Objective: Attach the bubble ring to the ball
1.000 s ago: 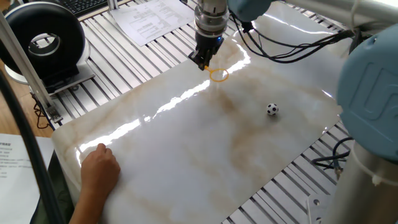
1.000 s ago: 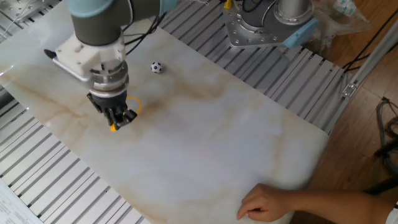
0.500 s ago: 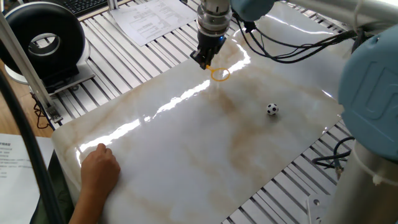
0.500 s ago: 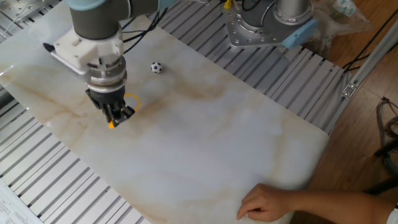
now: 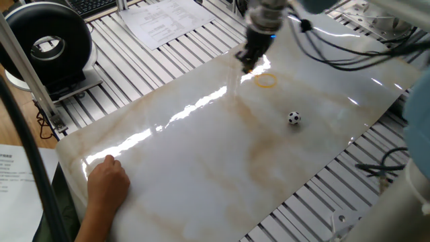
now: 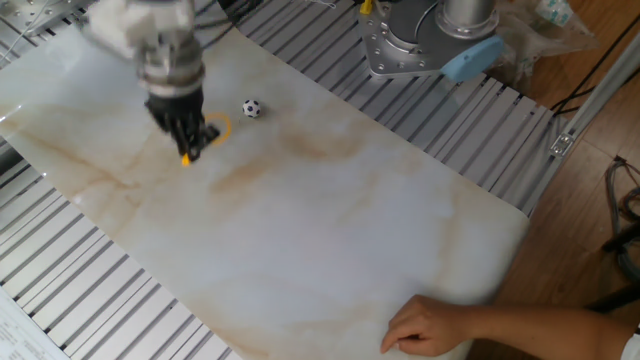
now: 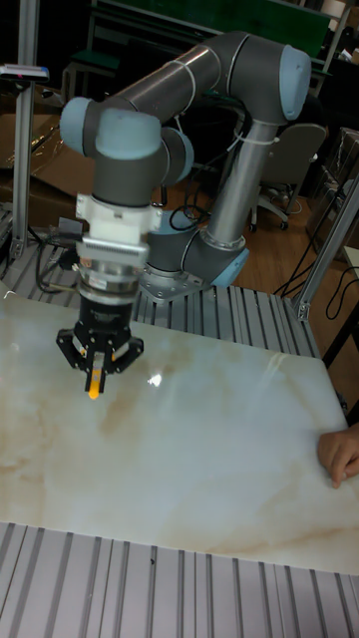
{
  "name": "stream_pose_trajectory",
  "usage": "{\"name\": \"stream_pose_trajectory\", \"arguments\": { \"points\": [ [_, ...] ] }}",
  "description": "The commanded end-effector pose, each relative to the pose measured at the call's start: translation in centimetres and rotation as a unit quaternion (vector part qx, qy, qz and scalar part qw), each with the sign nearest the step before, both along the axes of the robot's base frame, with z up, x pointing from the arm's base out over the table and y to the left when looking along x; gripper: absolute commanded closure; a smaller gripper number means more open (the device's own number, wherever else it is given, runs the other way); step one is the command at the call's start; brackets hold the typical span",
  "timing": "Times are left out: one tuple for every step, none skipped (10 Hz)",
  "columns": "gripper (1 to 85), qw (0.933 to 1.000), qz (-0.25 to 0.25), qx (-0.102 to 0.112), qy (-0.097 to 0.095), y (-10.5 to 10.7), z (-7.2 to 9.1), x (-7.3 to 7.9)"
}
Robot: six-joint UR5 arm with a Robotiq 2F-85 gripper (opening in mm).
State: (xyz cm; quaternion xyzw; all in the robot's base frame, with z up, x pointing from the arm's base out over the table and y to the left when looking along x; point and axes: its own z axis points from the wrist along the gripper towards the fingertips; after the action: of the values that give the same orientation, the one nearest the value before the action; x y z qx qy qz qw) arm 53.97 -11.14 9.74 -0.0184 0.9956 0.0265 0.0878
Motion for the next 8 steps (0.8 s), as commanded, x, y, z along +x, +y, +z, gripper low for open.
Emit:
{"name": "stream_pose_trajectory", "arguments": {
  "points": [
    [84.3, 0.9996, -0.009, 0.02, -0.019, -1.3, 0.3, -2.9],
    [84.3, 0.9994, -0.009, 0.02, -0.025, -1.6, -0.3, -3.1],
    [84.3, 0.9994, -0.008, 0.018, -0.028, -1.8, -0.9, -3.2],
    [84.3, 0.9995, -0.009, 0.015, -0.025, -1.8, -1.3, -3.1],
    [84.3, 0.9998, -0.01, 0.009, -0.011, -1.9, -1.5, -3.4],
    [84.3, 0.9999, -0.013, 0.005, 0.007, -2.2, -1.7, -4.4],
    [84.3, 0.9997, -0.019, 0.0, 0.017, -2.5, -1.7, -4.9],
    [84.3, 0.9994, -0.028, -0.004, 0.018, -2.8, -1.8, -4.9]
  ]
}}
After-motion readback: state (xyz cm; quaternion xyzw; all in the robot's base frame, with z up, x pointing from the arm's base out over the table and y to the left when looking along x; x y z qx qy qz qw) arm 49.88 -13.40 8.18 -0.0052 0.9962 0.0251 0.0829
